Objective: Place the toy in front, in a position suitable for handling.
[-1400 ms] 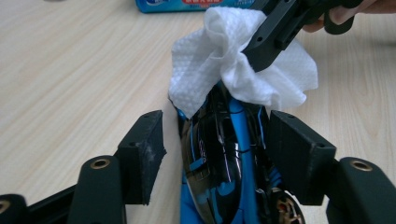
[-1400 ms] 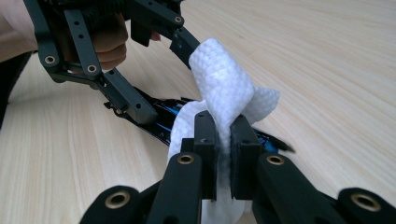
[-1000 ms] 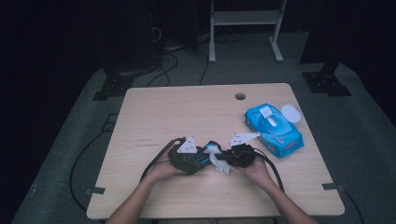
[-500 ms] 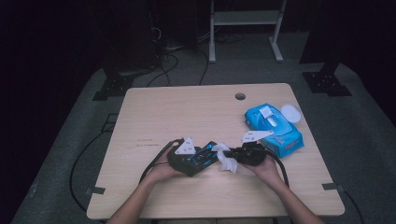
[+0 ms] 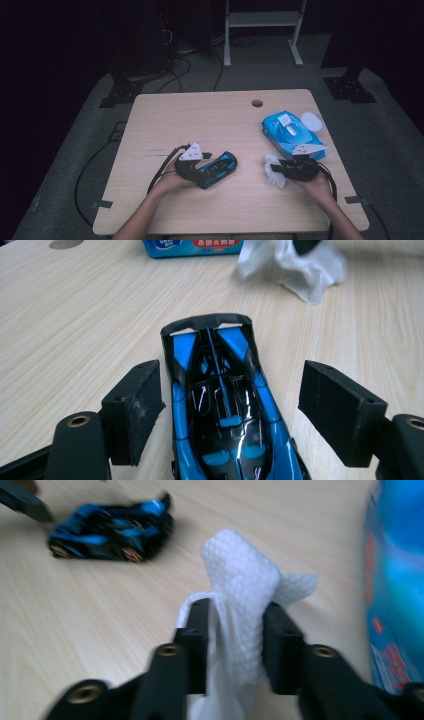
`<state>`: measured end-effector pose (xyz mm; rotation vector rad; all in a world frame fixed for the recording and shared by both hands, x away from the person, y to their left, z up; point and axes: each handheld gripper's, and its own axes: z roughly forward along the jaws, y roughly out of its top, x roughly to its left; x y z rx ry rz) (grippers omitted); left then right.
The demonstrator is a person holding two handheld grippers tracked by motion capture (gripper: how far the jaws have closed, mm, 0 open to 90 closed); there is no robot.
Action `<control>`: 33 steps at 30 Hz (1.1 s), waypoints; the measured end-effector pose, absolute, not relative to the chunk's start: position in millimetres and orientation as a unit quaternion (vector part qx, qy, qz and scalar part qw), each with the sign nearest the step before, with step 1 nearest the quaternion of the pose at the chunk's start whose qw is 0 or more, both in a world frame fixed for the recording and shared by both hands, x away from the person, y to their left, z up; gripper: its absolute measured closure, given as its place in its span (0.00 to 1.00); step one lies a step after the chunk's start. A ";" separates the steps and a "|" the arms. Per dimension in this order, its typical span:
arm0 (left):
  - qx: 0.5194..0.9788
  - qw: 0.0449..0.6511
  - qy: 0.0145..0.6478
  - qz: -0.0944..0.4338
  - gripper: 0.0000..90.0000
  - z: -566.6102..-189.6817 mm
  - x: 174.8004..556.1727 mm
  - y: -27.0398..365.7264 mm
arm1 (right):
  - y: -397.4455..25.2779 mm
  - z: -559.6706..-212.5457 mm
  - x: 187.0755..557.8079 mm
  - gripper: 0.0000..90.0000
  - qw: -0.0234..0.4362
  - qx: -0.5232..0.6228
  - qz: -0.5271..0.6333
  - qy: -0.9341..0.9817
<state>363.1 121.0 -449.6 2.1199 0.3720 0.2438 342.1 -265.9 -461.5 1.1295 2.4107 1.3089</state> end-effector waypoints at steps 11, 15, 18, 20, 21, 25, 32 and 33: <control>0.863 0.470 0.156 0.100 0.24 -446.4 363.1 122.0 | -289.3 -458.3 331.8 0.55 0.101 0.383 0.452 0.799; 0.860 0.475 0.162 0.095 0.24 -444.8 362.9 125.1 | -294.1 -459.0 328.5 0.54 0.100 0.385 0.455 0.797; 0.857 0.480 0.165 0.095 0.23 -443.4 363.3 127.4 | -297.1 -460.6 325.5 0.54 0.099 0.386 0.456 0.796; 0.855 0.481 0.167 0.096 0.23 -442.9 363.0 128.5 | -298.6 -461.3 323.2 0.53 0.098 0.385 0.453 0.798; 0.855 0.481 0.167 0.096 0.23 -442.7 362.9 128.9 | -299.4 -461.5 321.7 0.53 0.099 0.385 0.454 0.797; 0.855 0.480 0.170 0.097 0.23 -443.0 362.2 133.2 | -302.2 -462.9 316.4 0.51 0.101 0.386 0.460 0.793; 0.853 0.482 0.175 0.101 0.22 -442.2 360.4 142.2 | -303.3 -464.0 312.1 0.51 0.101 0.384 0.464 0.792; 0.851 0.483 0.177 0.102 0.22 -441.7 360.1 144.2 | -303.0 -463.9 311.9 0.50 0.100 0.383 0.464 0.792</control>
